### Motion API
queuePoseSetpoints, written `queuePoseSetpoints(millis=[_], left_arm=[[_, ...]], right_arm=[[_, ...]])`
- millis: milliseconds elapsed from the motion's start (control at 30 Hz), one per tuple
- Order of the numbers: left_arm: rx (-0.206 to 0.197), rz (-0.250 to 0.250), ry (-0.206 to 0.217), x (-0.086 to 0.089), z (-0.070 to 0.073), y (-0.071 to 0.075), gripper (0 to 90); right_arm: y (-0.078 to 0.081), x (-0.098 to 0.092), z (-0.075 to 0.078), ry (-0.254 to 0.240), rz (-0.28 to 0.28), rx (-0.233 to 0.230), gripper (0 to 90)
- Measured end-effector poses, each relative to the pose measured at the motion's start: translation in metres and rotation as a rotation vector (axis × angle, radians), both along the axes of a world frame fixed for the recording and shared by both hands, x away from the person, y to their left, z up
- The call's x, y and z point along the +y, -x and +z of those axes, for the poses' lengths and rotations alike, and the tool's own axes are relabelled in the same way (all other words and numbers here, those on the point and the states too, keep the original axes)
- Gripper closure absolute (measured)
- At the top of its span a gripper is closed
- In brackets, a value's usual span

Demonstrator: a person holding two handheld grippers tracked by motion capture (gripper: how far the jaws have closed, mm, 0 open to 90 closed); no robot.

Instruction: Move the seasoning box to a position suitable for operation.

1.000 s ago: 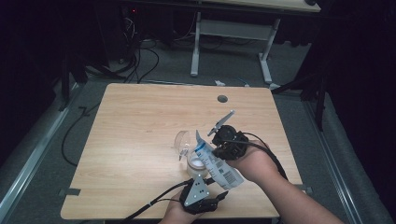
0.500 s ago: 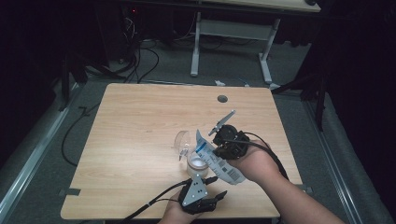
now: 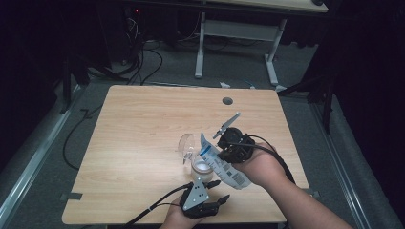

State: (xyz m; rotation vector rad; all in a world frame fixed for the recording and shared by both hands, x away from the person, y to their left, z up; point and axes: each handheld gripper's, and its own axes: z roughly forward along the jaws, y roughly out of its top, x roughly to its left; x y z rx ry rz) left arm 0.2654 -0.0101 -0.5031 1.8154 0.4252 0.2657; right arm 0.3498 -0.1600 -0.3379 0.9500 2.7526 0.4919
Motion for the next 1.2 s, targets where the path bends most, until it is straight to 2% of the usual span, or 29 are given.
queuePoseSetpoints(millis=[333, 667, 1200], left_arm=[[0.003, 0.010, -0.004, 0.007, -0.002, -0.001, 46.6], [-0.002, 0.031, -0.031, 0.019, -0.005, -0.004, 47.7], [0.017, 0.092, -0.060, 0.058, -0.013, -0.011, 48.5]], right_arm=[[0.000, 0.000, -0.001, -0.001, 0.002, 0.003, 90.0], [0.000, -0.001, -0.002, -0.004, 0.004, 0.007, 90.0], [0.003, -0.005, -0.003, -0.010, -0.003, 0.006, 90.0]])
